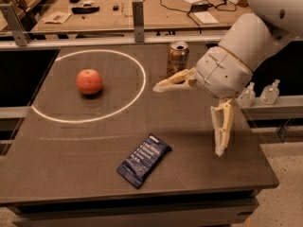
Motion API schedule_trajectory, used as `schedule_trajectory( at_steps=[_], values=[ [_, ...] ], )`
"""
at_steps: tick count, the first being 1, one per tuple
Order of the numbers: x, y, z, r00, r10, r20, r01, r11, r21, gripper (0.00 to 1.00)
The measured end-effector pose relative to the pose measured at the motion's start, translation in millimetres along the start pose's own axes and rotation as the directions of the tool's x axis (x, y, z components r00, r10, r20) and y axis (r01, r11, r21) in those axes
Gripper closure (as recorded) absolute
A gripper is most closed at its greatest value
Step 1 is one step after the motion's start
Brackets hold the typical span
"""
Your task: Move rxbar blueberry near apple
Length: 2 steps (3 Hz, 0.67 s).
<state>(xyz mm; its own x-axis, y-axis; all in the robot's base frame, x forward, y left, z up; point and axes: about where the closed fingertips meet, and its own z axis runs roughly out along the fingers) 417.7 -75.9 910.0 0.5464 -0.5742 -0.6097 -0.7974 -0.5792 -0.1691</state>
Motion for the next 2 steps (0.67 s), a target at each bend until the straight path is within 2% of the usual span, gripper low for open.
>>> schedule_trajectory(
  at_steps=[1,2],
  values=[
    [4.0,-0.8,15.8,0.997,-0.055,0.050,0.056,0.9981,-0.024,0.00],
    [9.6,-2.1,33.4,0.993,-0.074,0.088,0.078,0.9960,-0.044,0.00]
  ],
)
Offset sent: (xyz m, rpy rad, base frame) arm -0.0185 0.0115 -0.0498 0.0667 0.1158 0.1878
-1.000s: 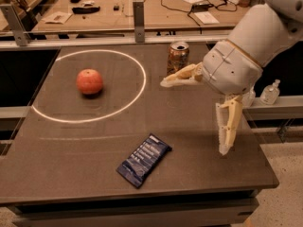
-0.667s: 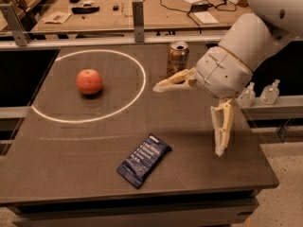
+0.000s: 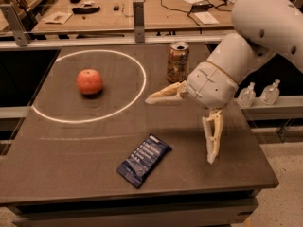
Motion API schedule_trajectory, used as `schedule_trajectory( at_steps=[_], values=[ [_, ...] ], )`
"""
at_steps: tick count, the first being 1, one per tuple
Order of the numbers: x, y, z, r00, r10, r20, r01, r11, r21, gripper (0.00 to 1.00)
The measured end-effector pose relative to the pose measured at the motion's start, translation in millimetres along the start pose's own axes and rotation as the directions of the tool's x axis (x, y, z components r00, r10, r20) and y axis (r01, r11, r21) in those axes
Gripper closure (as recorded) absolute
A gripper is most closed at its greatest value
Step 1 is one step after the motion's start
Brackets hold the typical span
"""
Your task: Move rxbar blueberry near apple
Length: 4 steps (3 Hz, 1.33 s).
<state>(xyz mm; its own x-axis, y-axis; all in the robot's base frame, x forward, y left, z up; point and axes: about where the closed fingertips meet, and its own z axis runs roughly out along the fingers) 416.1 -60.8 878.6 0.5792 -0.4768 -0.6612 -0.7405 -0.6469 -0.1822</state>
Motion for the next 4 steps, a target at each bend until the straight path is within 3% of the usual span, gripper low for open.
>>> schedule_trajectory(
  at_steps=[1,2,4],
  values=[
    [2.0,-1.3,5.2,0.997,0.009,-0.076,-0.008,0.9998,0.016,0.00],
    [1.9,-3.1,5.1,0.996,0.008,-0.089,-0.006,0.9997,0.024,0.00],
    [21.5,-33.5,25.9,1.000,0.016,0.004,-0.016,0.9983,-0.055,0.00]
  ],
)
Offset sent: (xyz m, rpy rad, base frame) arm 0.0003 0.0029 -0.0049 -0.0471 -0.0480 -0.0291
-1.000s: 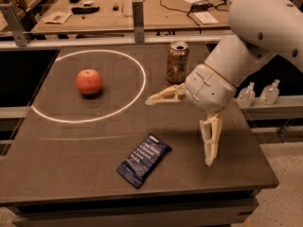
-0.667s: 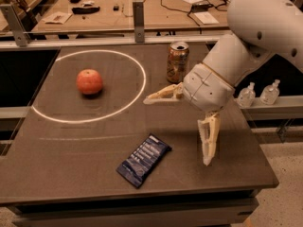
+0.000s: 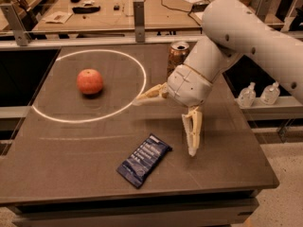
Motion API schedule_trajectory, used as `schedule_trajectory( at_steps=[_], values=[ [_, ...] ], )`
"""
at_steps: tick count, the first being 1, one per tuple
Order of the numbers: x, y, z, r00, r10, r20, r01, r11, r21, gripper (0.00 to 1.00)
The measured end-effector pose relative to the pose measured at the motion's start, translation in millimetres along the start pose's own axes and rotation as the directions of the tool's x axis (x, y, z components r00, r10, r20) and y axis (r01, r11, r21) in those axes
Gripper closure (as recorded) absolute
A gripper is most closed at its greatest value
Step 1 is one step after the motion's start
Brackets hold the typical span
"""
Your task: Move rxbar blueberry near apple
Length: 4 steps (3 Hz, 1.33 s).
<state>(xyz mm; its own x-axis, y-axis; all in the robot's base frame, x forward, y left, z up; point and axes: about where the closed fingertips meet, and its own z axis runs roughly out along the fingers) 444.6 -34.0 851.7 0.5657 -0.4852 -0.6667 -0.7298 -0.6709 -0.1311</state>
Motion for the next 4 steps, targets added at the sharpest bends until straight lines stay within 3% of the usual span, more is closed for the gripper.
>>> schedule_trajectory(
  at_steps=[2,4],
  values=[
    [-2.1,-34.3,23.3,0.997,-0.048,0.059,0.052,0.9965,-0.065,0.00],
    [-9.3,-25.2,35.9,0.994,-0.041,0.102,0.049,0.9956,-0.080,0.00]
  ],
)
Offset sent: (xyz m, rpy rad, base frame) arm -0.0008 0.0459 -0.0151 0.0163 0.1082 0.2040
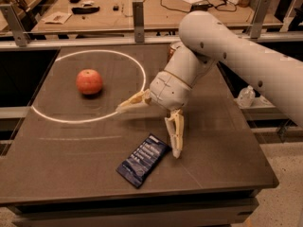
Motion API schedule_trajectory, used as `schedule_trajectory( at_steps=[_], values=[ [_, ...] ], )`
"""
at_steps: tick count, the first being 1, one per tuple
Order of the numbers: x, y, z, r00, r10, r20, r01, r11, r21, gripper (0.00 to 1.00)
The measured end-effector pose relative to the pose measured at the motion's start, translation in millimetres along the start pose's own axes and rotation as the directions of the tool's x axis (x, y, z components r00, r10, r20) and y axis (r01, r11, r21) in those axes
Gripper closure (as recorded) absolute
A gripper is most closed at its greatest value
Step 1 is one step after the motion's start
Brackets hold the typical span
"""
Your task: Move rxbar blueberry near apple
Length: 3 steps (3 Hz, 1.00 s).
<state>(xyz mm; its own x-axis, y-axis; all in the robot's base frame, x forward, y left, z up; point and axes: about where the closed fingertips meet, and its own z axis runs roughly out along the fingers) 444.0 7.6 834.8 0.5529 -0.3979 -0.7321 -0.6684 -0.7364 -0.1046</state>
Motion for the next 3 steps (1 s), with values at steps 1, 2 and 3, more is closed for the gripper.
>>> schedule_trajectory(
  at_steps=[1,2,3],
  values=[
    [-3.4,3.3,3.1,1.000,-0.004,0.017,0.005,0.9999,-0.013,0.00],
    [-8.7,10.5,3.8,1.000,-0.014,0.010,0.014,0.9998,-0.013,0.00],
    [-9.9,20.3,4.1,1.000,-0.019,-0.007,0.019,0.9998,-0.002,0.00]
  ],
)
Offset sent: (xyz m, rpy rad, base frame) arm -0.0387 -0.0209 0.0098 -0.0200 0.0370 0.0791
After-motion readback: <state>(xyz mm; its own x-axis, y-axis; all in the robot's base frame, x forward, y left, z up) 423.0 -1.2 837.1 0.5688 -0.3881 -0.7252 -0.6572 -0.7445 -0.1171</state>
